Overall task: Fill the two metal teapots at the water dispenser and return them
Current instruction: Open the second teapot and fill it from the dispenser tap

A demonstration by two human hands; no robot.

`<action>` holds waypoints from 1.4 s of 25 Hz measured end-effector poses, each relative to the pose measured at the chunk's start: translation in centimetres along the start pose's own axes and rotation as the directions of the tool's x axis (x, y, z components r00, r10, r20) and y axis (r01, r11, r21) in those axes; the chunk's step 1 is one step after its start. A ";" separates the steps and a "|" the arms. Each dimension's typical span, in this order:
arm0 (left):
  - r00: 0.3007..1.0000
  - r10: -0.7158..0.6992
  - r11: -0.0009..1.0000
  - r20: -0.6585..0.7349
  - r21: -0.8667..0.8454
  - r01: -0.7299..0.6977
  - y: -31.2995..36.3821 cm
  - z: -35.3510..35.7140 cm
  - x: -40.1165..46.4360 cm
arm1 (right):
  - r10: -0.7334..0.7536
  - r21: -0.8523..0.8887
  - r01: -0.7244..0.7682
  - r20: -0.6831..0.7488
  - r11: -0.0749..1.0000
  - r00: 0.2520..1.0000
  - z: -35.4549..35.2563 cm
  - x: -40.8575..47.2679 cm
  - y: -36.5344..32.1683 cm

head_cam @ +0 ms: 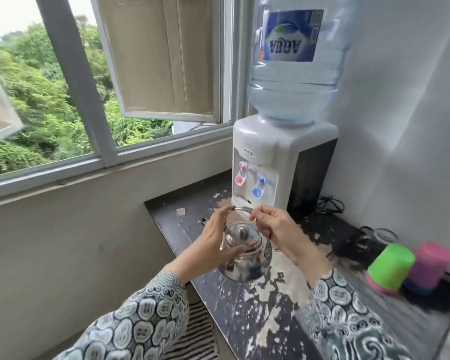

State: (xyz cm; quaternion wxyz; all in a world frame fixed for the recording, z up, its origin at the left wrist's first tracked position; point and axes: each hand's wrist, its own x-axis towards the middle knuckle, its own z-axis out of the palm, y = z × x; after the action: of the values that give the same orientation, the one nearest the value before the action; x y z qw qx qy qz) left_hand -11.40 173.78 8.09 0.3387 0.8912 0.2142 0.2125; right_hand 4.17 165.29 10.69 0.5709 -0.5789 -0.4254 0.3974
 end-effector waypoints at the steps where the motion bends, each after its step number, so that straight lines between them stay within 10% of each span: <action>1: 1.000 -0.020 1.000 0.003 -0.001 0.020 -0.8 0.2 1.0 | 0.004 -0.005 -0.005 -0.016 1.000 1.000 -0.2 1.3 0.5; 21: 0.957 -0.245 0.956 0.154 -0.129 0.265 -14.5 3.7 12.3 | 0.157 -0.018 -0.164 -0.219 0.986 0.963 0.2 17.6 9.8; 35: 0.923 -0.084 0.994 0.375 -0.036 0.106 -23.4 2.0 15.9 | 0.116 -0.004 -0.137 -0.510 0.991 0.852 3.8 18.4 13.5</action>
State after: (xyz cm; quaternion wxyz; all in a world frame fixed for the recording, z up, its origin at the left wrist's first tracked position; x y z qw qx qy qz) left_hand -2.91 196.95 -5.85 0.4077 0.8941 0.1829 0.0286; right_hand 7.02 184.12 -2.46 0.6239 -0.7010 -0.2289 0.2587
